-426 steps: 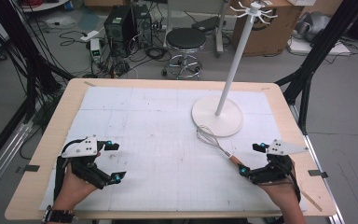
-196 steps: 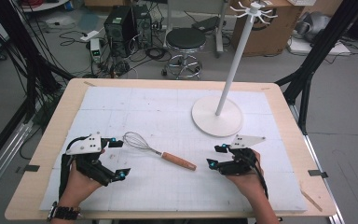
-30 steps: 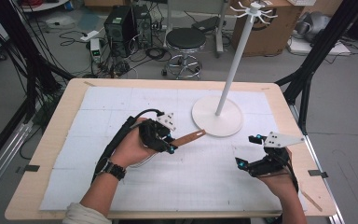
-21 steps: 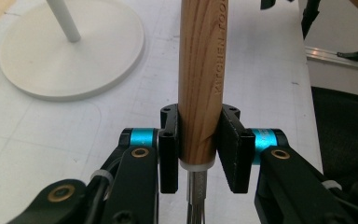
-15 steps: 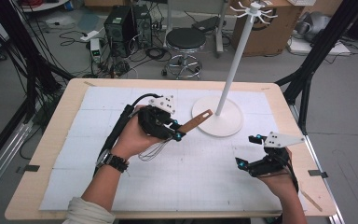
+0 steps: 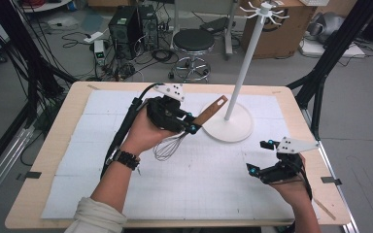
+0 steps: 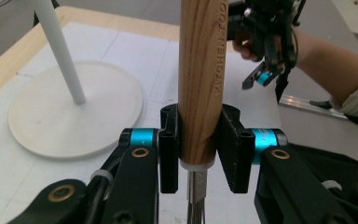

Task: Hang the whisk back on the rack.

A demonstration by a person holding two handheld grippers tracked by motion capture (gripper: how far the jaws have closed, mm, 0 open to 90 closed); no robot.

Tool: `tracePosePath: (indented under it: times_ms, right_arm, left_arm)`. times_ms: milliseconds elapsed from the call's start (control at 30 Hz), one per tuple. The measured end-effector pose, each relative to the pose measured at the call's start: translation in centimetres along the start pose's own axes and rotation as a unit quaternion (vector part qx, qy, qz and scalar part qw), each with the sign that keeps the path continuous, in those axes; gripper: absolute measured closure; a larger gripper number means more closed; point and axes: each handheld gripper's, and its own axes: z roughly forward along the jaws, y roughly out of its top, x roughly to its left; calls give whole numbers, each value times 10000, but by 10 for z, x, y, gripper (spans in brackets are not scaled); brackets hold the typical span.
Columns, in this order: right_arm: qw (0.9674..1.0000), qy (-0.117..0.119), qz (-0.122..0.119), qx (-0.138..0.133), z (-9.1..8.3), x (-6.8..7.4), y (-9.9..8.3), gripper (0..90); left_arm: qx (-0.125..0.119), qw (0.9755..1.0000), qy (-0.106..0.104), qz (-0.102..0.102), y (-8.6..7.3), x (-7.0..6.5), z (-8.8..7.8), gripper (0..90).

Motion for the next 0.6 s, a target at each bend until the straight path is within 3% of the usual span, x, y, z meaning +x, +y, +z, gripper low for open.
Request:
tracePosePath:
  times_ms: [233,433,600]
  right_arm:
    - [10000,17,21,-28,-2,0,0,6]
    - [10000,-26,13,-35,-5,-1,-1,6]
    - [9999,-65,63,-76,-11,-1,-3,6]
  left_arm:
    - [-381,9991,-149,-99,22,11,-3,712]
    - [-401,9988,-262,57,45,19,0,712]
    - [-453,9986,-270,50,61,23,6,712]
